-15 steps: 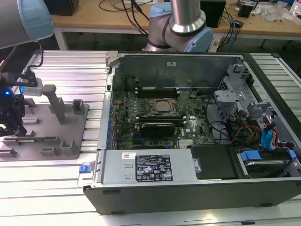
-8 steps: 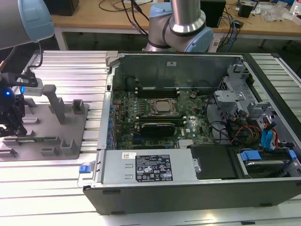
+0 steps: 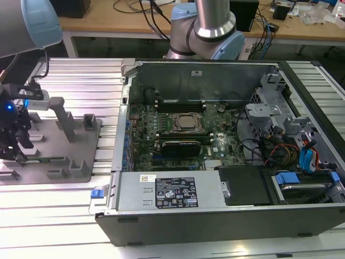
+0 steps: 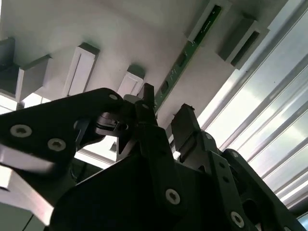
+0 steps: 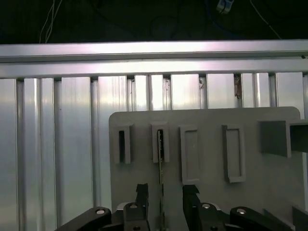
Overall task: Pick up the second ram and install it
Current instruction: 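Pick up the second ram and move it above second insertion slot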
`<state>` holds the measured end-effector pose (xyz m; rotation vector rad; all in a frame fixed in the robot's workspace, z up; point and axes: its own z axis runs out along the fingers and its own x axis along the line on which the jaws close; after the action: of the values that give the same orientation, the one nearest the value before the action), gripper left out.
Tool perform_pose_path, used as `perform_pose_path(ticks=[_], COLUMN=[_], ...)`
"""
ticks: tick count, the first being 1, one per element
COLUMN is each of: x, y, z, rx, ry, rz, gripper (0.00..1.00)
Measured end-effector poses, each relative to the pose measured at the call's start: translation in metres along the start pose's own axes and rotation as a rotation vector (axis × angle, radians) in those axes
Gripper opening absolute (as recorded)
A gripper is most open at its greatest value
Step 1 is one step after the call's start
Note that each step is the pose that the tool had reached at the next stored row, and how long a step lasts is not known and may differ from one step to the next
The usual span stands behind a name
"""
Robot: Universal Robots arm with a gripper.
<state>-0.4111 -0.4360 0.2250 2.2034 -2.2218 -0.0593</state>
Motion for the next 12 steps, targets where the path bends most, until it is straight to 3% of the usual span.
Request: perform_pose_path(ticks=[2,7,12], x=[0.0001,0.0003,0.0003], y=[-0.0002,-0.0005,-0.0006], z=[0.0059,0.0162,0.0184], rx=[-0.0008,-0.0010,-0.0014], ry=[0.0023,0.0054,0.0072], rz=[-0.037,-0.040,-0.040], gripper=[0.40,0.40,0.40])
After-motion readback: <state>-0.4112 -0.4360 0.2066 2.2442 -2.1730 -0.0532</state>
